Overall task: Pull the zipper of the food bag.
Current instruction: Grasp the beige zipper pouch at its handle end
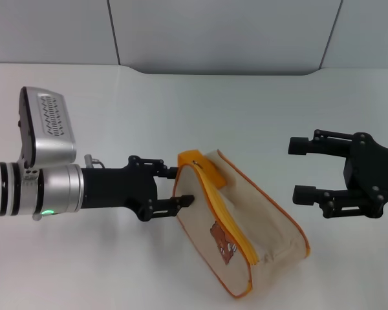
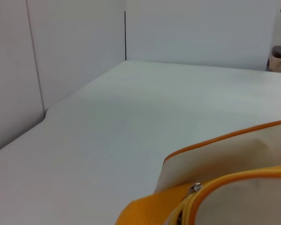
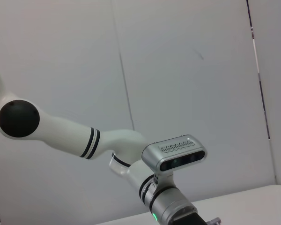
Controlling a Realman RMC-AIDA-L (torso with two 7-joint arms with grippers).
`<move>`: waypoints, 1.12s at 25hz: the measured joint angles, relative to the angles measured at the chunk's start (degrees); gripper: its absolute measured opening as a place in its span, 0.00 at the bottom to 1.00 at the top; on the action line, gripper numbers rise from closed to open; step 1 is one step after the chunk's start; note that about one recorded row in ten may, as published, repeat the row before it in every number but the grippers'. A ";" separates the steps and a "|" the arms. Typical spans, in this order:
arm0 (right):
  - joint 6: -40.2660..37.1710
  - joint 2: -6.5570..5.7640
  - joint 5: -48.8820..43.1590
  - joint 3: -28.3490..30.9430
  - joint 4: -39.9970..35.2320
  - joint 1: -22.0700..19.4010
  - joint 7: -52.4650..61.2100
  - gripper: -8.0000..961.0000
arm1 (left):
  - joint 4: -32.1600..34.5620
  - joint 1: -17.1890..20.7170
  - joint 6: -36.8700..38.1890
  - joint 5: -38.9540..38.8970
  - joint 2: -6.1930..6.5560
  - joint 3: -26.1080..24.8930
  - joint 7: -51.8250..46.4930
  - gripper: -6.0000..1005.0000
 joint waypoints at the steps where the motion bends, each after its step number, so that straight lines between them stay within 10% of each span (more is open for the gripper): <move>1: -0.03 0.00 0.00 0.00 0.00 0.00 0.00 0.85 | 0.00 -0.09 -0.01 0.00 0.00 0.05 0.08 0.57; 14: -0.16 0.00 0.00 0.00 0.00 0.00 0.00 0.85 | 0.04 0.54 3.85 -0.10 0.21 0.23 1.91 0.57; 28: -0.03 -0.09 0.00 0.09 0.00 0.33 0.00 0.84 | 1.43 6.19 14.00 0.64 3.38 -0.93 -3.17 0.56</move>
